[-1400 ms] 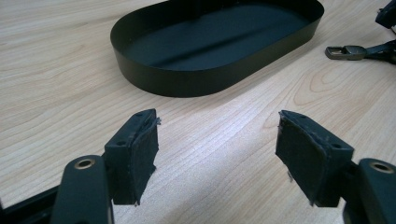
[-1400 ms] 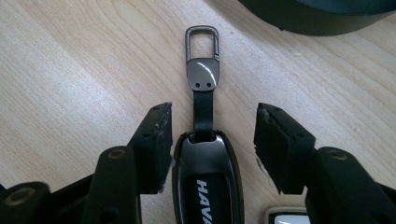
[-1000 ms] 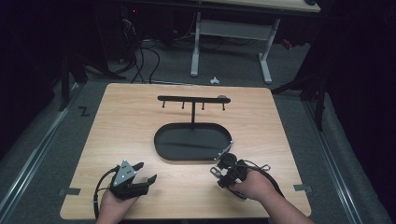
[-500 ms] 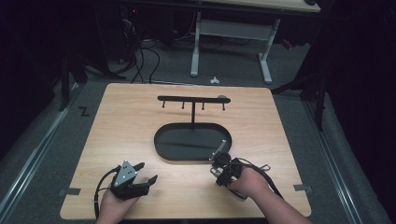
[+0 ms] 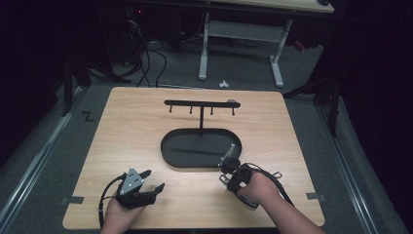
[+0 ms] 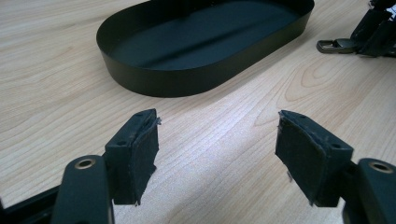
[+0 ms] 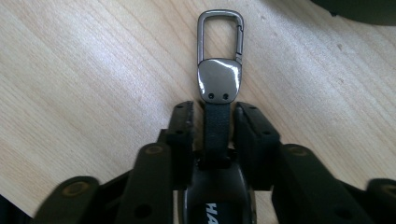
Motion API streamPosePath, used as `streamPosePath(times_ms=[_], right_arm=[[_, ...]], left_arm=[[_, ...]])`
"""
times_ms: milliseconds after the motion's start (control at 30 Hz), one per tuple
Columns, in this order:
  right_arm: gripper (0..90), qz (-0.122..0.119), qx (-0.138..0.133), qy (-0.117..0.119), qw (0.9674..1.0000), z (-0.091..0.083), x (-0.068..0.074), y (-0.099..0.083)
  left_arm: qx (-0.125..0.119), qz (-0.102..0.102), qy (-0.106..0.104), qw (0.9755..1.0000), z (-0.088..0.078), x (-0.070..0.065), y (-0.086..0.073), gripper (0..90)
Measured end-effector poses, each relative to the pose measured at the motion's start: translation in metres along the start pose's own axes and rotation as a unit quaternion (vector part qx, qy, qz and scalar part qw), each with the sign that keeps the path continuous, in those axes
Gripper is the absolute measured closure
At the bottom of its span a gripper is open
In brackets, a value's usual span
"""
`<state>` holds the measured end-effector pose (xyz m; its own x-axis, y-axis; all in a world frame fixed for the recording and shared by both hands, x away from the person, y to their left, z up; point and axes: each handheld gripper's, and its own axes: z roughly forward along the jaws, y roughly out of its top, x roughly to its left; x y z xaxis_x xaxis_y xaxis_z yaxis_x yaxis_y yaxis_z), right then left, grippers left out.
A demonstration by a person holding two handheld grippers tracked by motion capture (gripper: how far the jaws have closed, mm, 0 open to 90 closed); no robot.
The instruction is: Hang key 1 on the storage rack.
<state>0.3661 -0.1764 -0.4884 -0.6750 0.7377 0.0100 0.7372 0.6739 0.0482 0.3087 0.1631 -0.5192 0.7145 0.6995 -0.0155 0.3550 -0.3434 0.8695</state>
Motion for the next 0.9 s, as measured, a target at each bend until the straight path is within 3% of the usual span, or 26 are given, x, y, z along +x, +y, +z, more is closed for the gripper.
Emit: streamPosePath(times_ms=[133, 533, 700, 900], right_arm=[[78.7, -0.009, 0.007, -0.006, 0.9999, 0.0, -0.0002, 0.0021], [79.9, -0.009, 0.029, -0.008, 0.9995, 0.0, 0.0014, 0.0072], [80.4, -0.019, 0.024, -0.004, 0.9995, 0.0005, -0.0006, 0.0065], [80.5, -0.016, 0.02, -0.006, 0.9996, -0.0008, 0.0021, 0.0068]], left_arm=[[0.0, 0.001, -0.001, 1.0, 0.0003, -0.0002, 0.0001, 30.5], [-0.004, 0.001, 0.0, 1.0, -0.0002, -0.0011, 0.0007, 30.5], [-0.003, 0.003, -0.002, 1.0, -0.0009, -0.0002, 0.001, 30.4], [-0.006, -0.001, 0.0, 1.0, -0.0017, 0.0003, 0.0007, 30.5]])
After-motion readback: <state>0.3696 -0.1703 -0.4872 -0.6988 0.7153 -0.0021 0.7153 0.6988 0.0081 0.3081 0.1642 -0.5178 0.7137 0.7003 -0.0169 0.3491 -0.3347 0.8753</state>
